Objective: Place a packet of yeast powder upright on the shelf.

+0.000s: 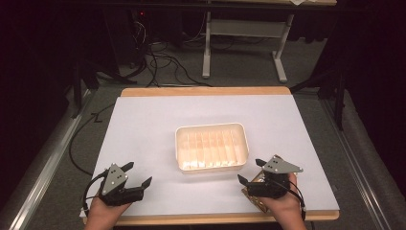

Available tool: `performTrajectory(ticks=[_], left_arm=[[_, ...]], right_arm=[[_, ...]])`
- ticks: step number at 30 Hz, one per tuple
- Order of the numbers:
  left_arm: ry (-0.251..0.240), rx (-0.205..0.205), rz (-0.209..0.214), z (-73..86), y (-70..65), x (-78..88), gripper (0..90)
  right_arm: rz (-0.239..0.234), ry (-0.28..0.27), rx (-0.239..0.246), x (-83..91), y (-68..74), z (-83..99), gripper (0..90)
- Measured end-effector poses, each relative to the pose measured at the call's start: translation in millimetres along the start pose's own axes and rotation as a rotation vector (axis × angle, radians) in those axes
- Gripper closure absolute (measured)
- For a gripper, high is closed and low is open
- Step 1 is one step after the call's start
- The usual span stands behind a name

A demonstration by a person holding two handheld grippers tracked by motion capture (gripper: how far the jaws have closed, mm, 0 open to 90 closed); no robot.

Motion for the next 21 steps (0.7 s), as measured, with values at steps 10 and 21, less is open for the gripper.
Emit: performTrajectory(ticks=[10, 21], left_arm=[[0.009, -0.017, 0.01, -2.1, -5.2, -6.1, 20.3], [0.01, -0.007, 0.018, -2.2, -4.2, -6.0, 20.3]], right_arm=[[0.016, -0.011, -0.023, 6.0, -6.0, 3.5, 13.2], [0.026, -0.021, -0.046, 8.5, -12.6, 5.9, 13.1]])
Point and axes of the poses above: each handheld gripper's, and its own axes: x roughly backward along the jaws, z roughly out of its underside, y roughly to its left, the point moved 3 cm from there along -x, roughly forward along the jaws, and after that the axes turned 3 degrees about -z, right-handed, at the moved point
